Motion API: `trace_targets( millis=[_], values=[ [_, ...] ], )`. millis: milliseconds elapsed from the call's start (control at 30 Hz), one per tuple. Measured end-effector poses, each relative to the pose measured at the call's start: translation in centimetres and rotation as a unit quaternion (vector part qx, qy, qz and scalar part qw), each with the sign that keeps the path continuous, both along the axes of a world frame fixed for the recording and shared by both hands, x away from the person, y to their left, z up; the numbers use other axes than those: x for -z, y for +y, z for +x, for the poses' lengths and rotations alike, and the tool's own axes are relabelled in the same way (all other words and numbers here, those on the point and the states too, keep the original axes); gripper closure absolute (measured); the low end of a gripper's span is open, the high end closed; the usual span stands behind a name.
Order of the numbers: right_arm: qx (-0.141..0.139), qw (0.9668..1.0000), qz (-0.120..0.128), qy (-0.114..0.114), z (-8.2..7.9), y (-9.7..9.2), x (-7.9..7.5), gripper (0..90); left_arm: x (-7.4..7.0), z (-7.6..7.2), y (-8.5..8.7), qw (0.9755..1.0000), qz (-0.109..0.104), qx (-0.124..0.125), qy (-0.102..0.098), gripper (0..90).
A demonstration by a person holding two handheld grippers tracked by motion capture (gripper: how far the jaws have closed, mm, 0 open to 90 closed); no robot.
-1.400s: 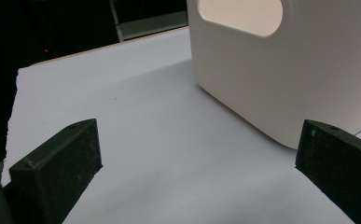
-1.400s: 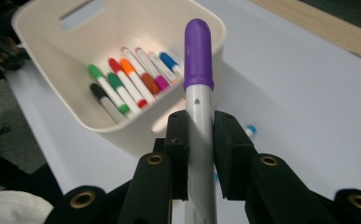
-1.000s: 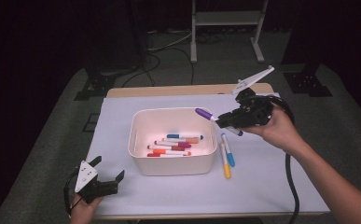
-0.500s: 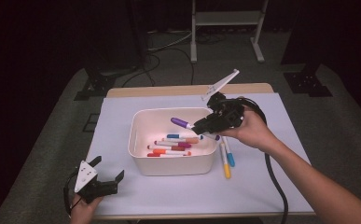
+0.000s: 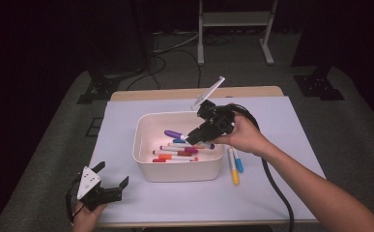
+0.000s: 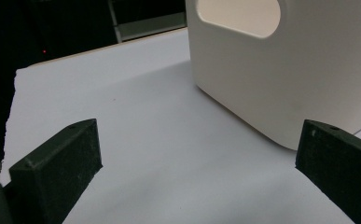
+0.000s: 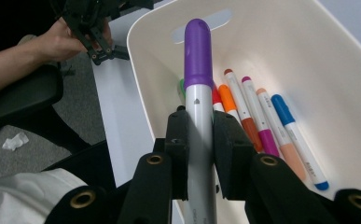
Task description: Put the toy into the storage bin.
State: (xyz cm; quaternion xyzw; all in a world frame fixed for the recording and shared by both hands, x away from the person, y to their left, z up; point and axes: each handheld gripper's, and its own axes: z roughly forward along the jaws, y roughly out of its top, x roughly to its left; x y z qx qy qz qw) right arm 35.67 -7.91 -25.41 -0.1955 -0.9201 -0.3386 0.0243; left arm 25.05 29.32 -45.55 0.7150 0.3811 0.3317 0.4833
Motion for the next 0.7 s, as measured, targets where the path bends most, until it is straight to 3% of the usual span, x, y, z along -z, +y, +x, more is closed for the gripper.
trace_targets(
  millis=[233, 700],
  values=[
    [-0.018, 0.9996, -0.013, 0.017, 0.5, 2.2, 1.4, 76.0, 0.0, 0.0, 0.1, 1.0, 0.0, 0.001, 0.0, 0.0],
    [-0.044, 0.9966, -0.05, 0.048, 2.2, 5.9, 5.8, 76.0, 0.0, 0.0, 0.1, 1.0, 0.0, 0.005, -0.003, 0.0]
  ],
)
